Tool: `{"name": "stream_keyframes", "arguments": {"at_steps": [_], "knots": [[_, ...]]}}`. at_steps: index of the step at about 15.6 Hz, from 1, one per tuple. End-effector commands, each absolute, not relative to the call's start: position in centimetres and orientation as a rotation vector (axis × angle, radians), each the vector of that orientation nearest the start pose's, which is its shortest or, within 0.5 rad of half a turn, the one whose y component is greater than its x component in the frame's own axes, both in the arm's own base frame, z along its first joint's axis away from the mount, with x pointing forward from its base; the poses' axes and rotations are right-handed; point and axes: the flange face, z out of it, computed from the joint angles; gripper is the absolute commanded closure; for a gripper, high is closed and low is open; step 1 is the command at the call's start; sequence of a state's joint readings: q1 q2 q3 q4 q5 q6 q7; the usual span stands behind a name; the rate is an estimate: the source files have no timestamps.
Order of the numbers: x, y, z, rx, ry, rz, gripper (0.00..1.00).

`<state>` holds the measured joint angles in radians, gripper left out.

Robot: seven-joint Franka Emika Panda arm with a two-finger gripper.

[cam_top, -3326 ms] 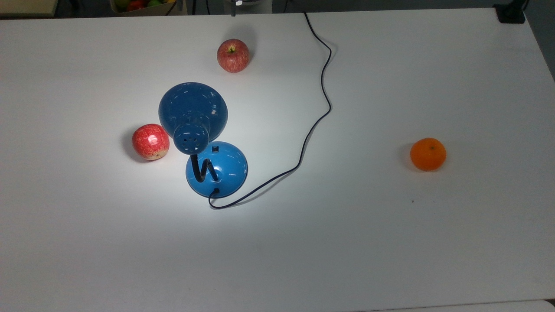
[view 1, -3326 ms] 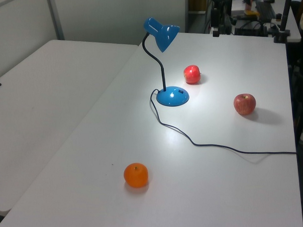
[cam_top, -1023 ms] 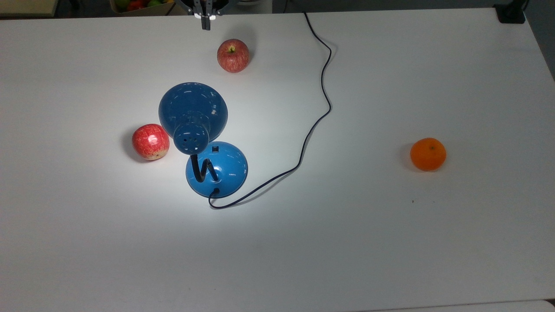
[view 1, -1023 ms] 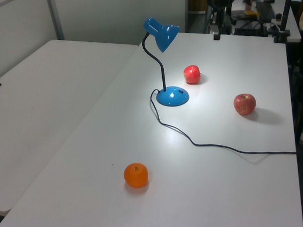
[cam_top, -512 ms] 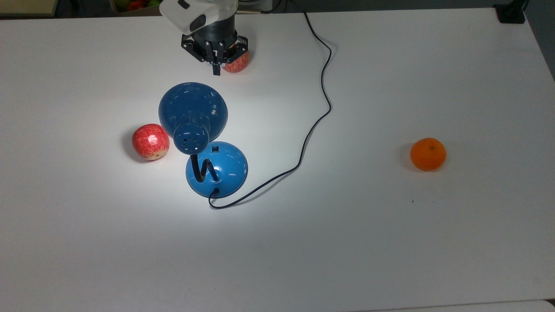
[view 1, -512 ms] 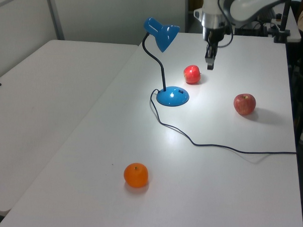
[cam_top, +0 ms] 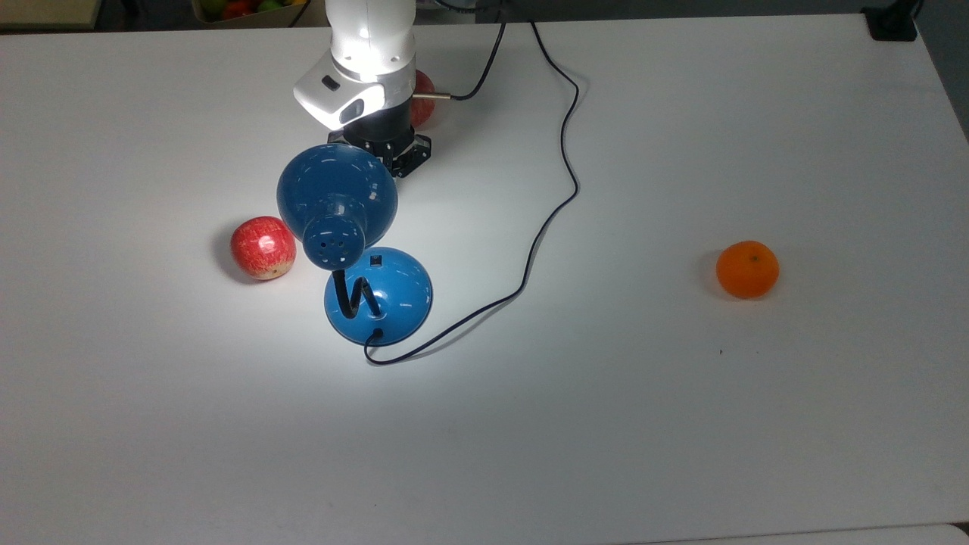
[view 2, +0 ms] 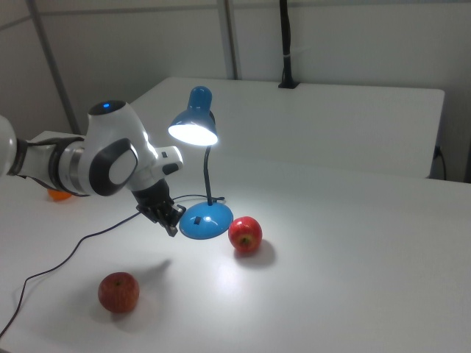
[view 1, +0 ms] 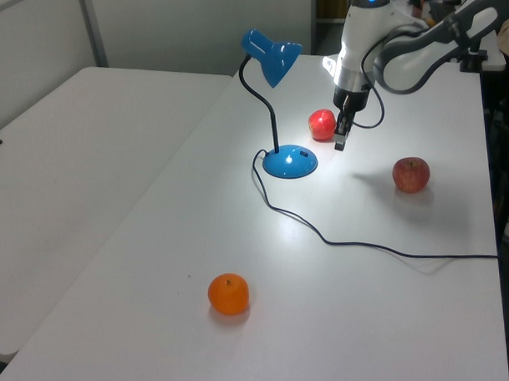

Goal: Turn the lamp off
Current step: 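Move the gripper down toward the switch on the blue lamp base, then press the switch on the lamp base with the gripper fingertips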

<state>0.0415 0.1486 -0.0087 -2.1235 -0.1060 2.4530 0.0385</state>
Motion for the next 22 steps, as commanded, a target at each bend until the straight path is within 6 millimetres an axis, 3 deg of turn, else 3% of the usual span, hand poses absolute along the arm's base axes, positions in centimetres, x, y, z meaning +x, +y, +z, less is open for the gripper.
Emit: {"name": "stream_keyframes", "arguments": {"at_steps": [1, 7, 16, 22], "knots": [[58.9, 1.4, 33.4, -3.177, -0.063, -0.406, 1.00], [60.7, 1.0, 32.8, -3.132, -0.061, -0.615, 1.00], [63.1, 1.6, 33.9, -3.114, -0.081, -0.700, 1.00], [63.3, 1.7, 33.1, -3.107, -0.087, -0.716, 1.00]]}}
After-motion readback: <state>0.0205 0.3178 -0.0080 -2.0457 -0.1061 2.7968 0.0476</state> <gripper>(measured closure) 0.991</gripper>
